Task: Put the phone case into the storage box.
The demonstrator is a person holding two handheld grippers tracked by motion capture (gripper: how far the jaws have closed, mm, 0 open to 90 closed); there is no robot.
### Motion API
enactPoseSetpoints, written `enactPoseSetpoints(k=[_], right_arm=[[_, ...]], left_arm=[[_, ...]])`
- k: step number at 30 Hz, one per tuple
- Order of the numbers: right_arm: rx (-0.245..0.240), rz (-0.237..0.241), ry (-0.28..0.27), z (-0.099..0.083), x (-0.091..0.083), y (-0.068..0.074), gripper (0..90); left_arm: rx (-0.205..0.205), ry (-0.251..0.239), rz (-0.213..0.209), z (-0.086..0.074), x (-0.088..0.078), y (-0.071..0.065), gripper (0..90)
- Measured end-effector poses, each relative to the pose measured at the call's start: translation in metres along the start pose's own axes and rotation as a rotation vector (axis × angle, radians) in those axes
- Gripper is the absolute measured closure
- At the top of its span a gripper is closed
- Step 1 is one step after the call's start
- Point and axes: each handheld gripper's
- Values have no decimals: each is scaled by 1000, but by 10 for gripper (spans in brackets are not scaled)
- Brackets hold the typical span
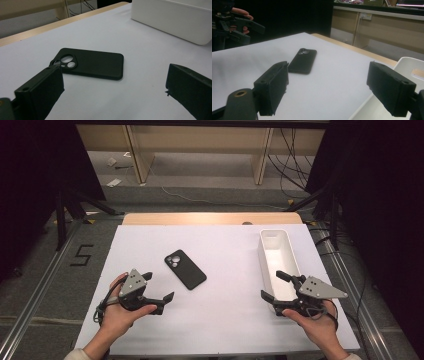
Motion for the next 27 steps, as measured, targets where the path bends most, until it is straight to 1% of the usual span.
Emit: enactPoseSetpoints(k=[8, 9, 10, 11, 12, 13, 14, 15, 16, 17, 18, 19, 20, 21, 24, 25, 27], right_arm=[[3, 0, 0, 0, 0, 1, 190], [2, -2, 0, 1, -1, 2, 190], [2, -2, 0, 1, -1, 2, 190], [1, -2, 1, 1, -1, 2, 190], [-1, -2, 2, 1, 0, 2, 191], [-1, -2, 2, 1, 0, 2, 191], [-1, -3, 0, 1, 0, 2, 192], [-1, -4, 0, 0, 0, 2, 193], [-1, -4, 0, 0, 0, 2, 193], [-1, -4, 0, 0, 0, 2, 193], [-1, -6, 1, 0, 0, 3, 195], [-1, -6, 1, 0, 0, 3, 195], [-1, -6, 1, 0, 0, 3, 196], [0, -4, 4, 0, 0, 3, 197], [-2, -4, 4, 0, 0, 4, 198], [-2, -4, 4, 0, 0, 4, 198], [0, -5, 4, 0, 0, 4, 199]], left_arm=[[4, 0, 11, 1, 0, 1, 27], [5, -2, 17, 1, 0, 1, 88], [4, -3, 26, 1, 0, 1, 88], [5, -4, 41, 2, 0, 1, 127], [2, -5, 45, 2, 1, 1, 281], [0, -4, 58, 3, 1, 1, 281], [5, 3, 84, 3, 3, 2, 411], [-1, 8, 79, 4, 5, 2, 565], [-6, 13, 68, 4, 7, 2, 676], [-4, 28, 70, 5, 11, 2, 736], [-2, 39, 70, 6, 14, 1, 856], [-2, 45, 67, 7, 17, 0, 856], [-9, 68, 56, 8, 22, -1, 886], [-17, 81, 45, 9, 27, -2, 895], [-22, 110, 27, 13, 42, -5, 897], [-32, 120, 20, 16, 49, -7, 897], [-36, 137, 17, 20, 61, -9, 897]])
Point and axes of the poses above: each handheld gripper's, and its own axes: x roughly forward along the jaws, z roughly out of its top, y roughly to its left, and after that the axes turned 11 degrees about z, right-handed
